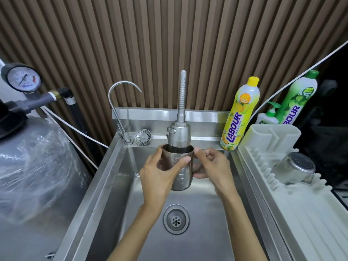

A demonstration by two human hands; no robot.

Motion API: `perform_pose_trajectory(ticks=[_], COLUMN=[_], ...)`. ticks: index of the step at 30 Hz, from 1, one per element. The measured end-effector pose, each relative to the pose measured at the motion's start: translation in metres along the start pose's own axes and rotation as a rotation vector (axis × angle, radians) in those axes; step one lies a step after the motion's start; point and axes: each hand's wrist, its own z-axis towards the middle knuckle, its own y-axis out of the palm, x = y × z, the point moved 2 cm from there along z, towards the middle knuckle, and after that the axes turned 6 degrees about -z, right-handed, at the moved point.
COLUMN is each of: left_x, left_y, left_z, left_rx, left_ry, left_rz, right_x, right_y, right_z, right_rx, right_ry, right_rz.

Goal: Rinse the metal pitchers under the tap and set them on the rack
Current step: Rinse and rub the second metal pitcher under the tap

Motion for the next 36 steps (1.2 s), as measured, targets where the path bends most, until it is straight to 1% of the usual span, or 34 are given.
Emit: perform_pose_trajectory(ticks=[2,3,4,5,6,8,10,12,15,16,17,21,23,25,28,29,30,32,34,36], left_x=[-0.002,-0.004,-0.005,-0.007,-0.009,-0.011,-0.016,-0.021,-0.016,-0.013,-0.010,0.001,-0.003,-0.013,-0.027,-0.029,-0.030,-0.030,-0.028,-0.024], left_y=[0.004,0.007,0.010,0.014,0.018,0.025,0.027,0.023,0.015,0.013,0.012,0.008,0.008,0.010,0.018,0.022,0.025,0.030,0.033,0.035], left_z=[0.001,0.003,0.004,0.006,0.006,0.007,0.009,0.013,0.015,0.014,0.014,0.008,0.007,0.007,0.004,0.003,0.003,0.005,0.008,0.012], left_rx=[-0.104,-0.142,-0.164,-0.174,-0.175,-0.168,-0.144,-0.103,-0.078,-0.073,-0.060,0.034,0.004,-0.080,-0.242,-0.283,-0.312,-0.343,-0.336,-0.276], left_ry=[-0.071,-0.096,-0.113,-0.128,-0.143,-0.141,-0.093,-0.011,0.138,0.159,0.155,0.075,0.004,-0.112,-0.271,-0.297,-0.305,-0.293,-0.263,-0.224], left_rz=[-0.107,-0.157,-0.205,-0.268,-0.347,-0.488,-0.526,-0.457,-0.217,-0.148,-0.091,0.125,0.130,0.009,-0.271,-0.349,-0.406,-0.475,-0.526,-0.554], right_x=[-0.011,-0.015,-0.018,-0.019,-0.018,-0.013,-0.003,0.012,0.035,0.041,0.044,0.039,0.030,0.016,-0.009,-0.015,-0.019,-0.020,-0.014,-0.005], right_y=[-0.010,-0.012,-0.012,-0.011,-0.011,-0.010,-0.009,-0.001,0.016,0.020,0.022,0.016,0.007,-0.003,-0.015,-0.015,-0.015,-0.013,-0.010,-0.008], right_z=[-0.002,-0.004,-0.006,-0.007,-0.006,0.000,0.010,0.016,0.016,0.015,0.013,0.003,0.000,-0.001,-0.003,-0.005,-0.007,-0.008,-0.005,0.004], right_rx=[0.114,0.162,0.195,0.200,0.175,0.064,-0.058,-0.169,-0.302,-0.314,-0.317,-0.273,-0.188,-0.060,0.091,0.119,0.137,0.153,0.163,0.131], right_ry=[-0.104,-0.150,-0.188,-0.219,-0.243,-0.265,-0.268,-0.211,-0.070,-0.019,0.028,0.085,0.105,0.087,-0.060,-0.110,-0.152,-0.233,-0.294,-0.300], right_rz=[-0.296,-0.401,-0.440,-0.415,-0.344,-0.197,-0.081,0.098,0.519,0.596,0.610,0.431,0.301,0.058,-0.412,-0.540,-0.604,-0.548,-0.392,-0.190])
